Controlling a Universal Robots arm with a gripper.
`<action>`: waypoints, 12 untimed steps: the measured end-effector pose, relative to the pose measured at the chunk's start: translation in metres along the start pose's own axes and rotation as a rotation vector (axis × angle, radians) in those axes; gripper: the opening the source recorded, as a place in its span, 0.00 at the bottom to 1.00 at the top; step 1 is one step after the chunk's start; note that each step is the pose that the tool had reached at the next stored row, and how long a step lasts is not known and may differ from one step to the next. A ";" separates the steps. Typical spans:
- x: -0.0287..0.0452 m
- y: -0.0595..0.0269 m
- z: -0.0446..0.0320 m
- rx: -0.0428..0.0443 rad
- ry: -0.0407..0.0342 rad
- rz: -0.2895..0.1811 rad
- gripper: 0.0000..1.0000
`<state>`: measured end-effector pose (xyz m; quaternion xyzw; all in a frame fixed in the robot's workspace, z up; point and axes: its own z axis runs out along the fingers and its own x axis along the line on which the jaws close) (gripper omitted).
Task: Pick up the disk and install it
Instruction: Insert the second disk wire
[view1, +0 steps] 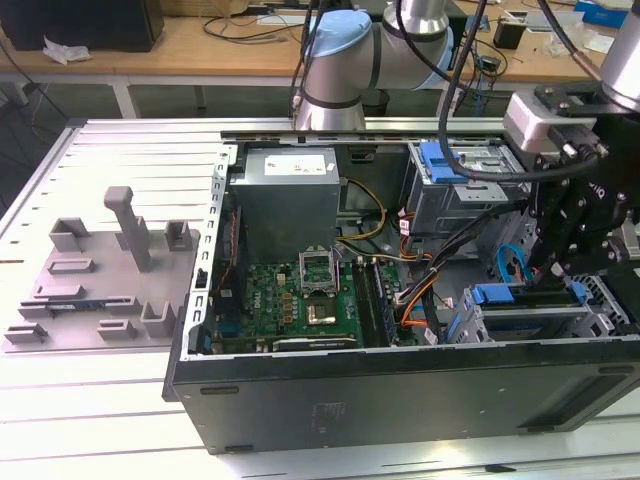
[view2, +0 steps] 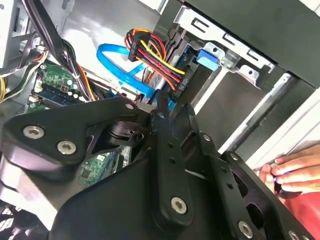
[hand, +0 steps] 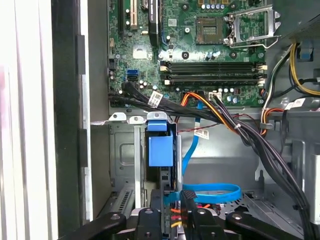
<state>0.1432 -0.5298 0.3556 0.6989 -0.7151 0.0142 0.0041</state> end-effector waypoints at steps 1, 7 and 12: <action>0.0000 0.0000 -0.0039 0.0000 0.0001 0.000 0.30; -0.0003 0.0037 -0.0189 0.0002 0.0024 0.000 0.30; -0.0006 0.0166 -0.0271 0.0059 0.0066 0.000 0.22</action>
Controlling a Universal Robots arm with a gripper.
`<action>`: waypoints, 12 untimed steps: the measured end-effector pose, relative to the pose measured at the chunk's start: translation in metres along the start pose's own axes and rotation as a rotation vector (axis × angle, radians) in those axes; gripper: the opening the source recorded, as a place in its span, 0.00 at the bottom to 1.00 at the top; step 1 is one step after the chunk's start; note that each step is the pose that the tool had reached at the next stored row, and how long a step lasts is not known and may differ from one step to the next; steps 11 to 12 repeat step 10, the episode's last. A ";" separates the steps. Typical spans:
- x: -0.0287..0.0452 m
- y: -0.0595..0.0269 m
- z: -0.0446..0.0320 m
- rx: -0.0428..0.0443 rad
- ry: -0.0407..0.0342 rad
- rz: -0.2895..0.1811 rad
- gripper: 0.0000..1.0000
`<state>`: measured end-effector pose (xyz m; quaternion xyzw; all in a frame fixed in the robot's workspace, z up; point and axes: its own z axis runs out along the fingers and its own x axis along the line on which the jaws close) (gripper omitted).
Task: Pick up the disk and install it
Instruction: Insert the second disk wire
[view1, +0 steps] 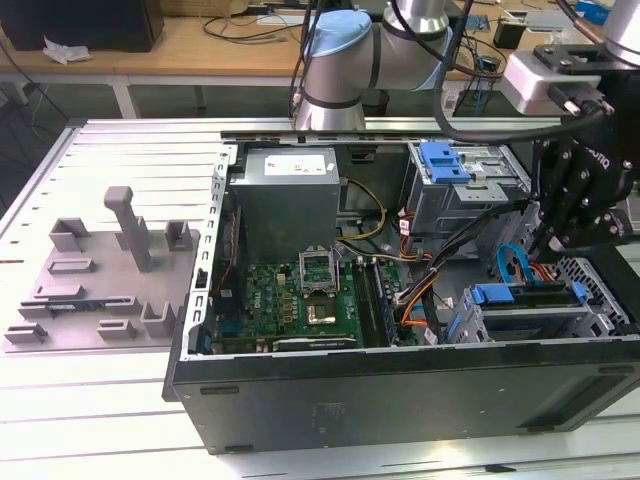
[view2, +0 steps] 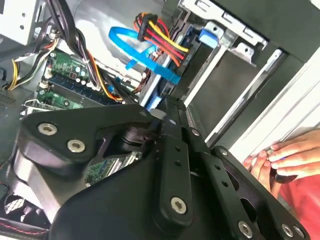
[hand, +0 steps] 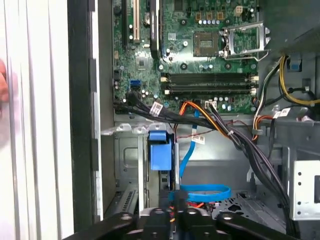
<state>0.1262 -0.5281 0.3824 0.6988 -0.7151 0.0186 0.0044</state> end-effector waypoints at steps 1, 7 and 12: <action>0.0000 0.0041 -0.0007 0.0045 0.0009 0.000 0.11; 0.0000 0.0051 -0.0007 0.0059 0.0012 0.000 0.11; 0.0000 0.0051 -0.0007 0.0061 0.0012 0.000 0.11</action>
